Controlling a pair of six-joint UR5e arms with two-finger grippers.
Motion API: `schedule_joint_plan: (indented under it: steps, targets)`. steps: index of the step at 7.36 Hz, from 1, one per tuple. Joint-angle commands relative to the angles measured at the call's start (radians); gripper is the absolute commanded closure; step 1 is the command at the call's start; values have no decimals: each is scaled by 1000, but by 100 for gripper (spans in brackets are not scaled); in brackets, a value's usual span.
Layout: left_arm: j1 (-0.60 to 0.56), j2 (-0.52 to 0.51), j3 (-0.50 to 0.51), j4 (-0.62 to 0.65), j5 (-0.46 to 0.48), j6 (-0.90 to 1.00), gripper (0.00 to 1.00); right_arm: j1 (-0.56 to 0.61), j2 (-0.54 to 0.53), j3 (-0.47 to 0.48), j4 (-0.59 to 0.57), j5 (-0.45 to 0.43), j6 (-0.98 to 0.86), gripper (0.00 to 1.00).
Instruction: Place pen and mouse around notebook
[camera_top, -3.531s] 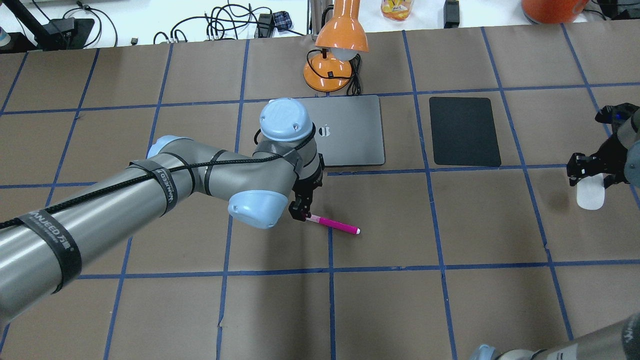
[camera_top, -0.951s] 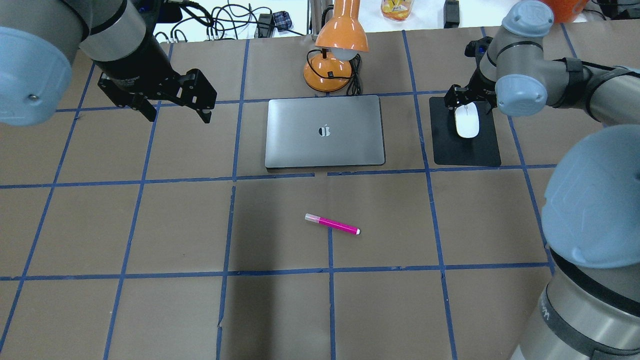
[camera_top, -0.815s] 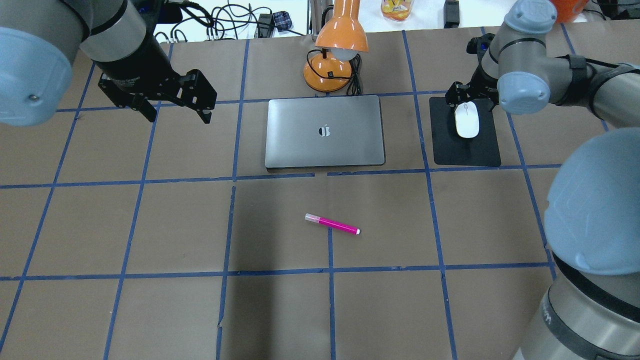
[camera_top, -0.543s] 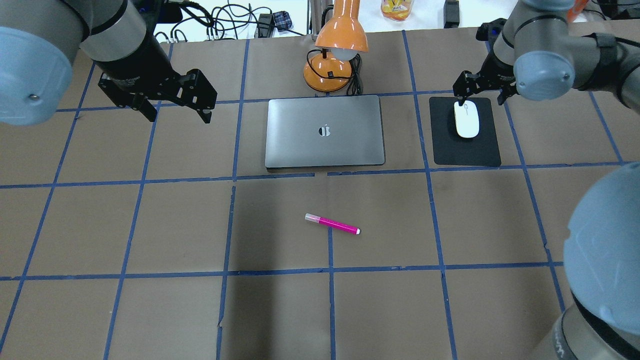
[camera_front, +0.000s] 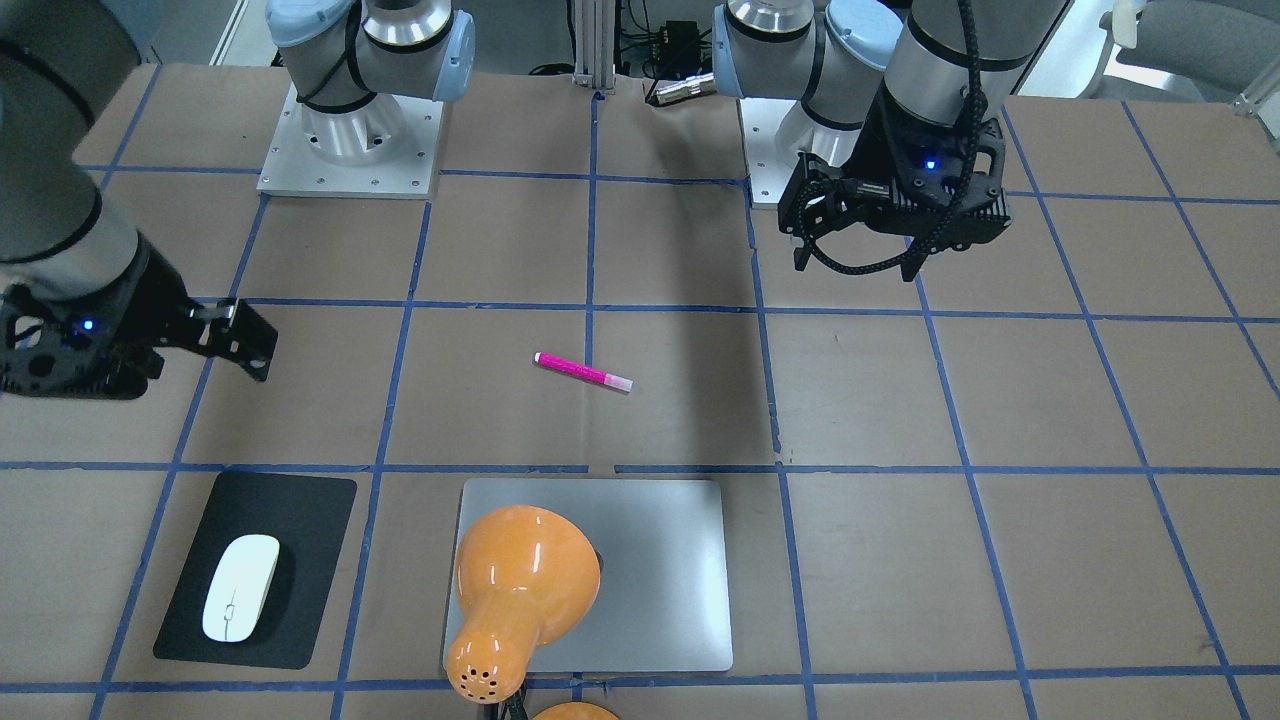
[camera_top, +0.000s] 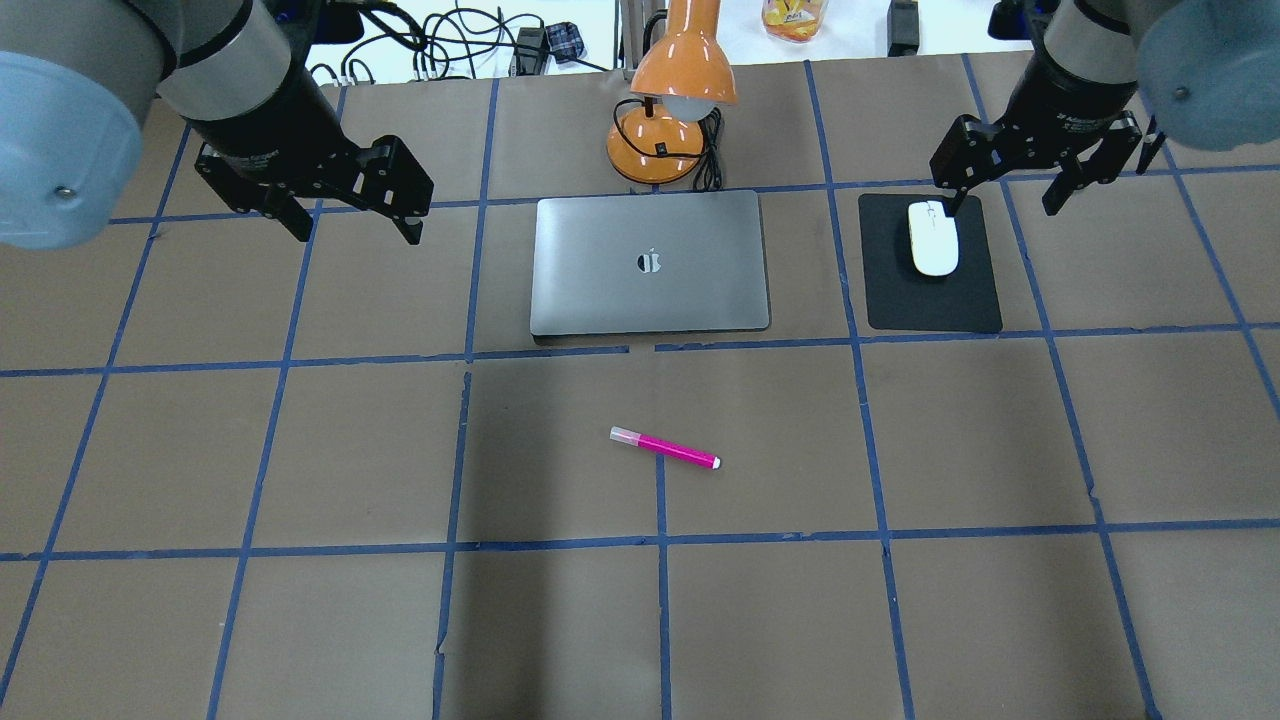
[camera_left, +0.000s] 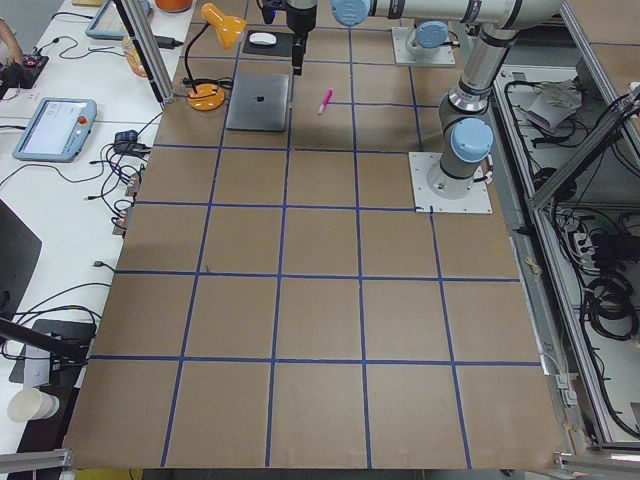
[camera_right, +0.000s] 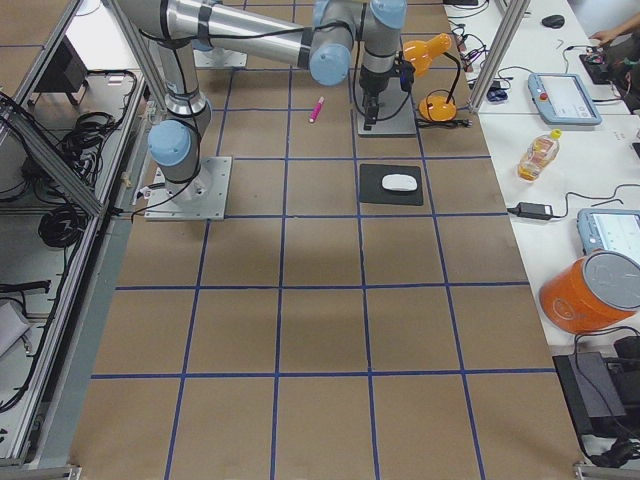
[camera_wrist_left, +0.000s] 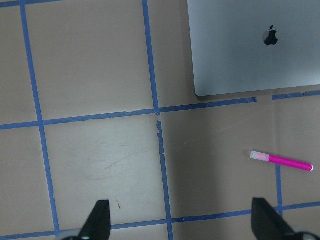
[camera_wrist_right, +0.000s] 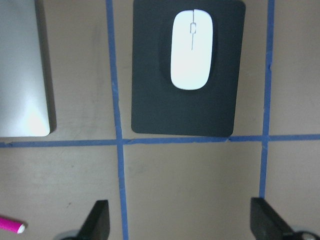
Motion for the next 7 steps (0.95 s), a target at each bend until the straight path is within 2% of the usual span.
schedule_joint_plan:
  steps: [1, 2, 4, 7]
  targets:
    - [2, 0, 1, 0, 0, 2, 0, 52, -107, 2, 133, -3, 93, 0]
    - [2, 0, 1, 0, 1, 2, 0, 52, -149, 20, 146, 0, 99, 0]
    - [2, -2, 1, 1, 0, 3, 0, 53, -154, 61, 138, -6, 101, 0]
    - [2, -2, 1, 1, 1, 3, 0, 53, -155, 61, 141, -11, 99, 0]
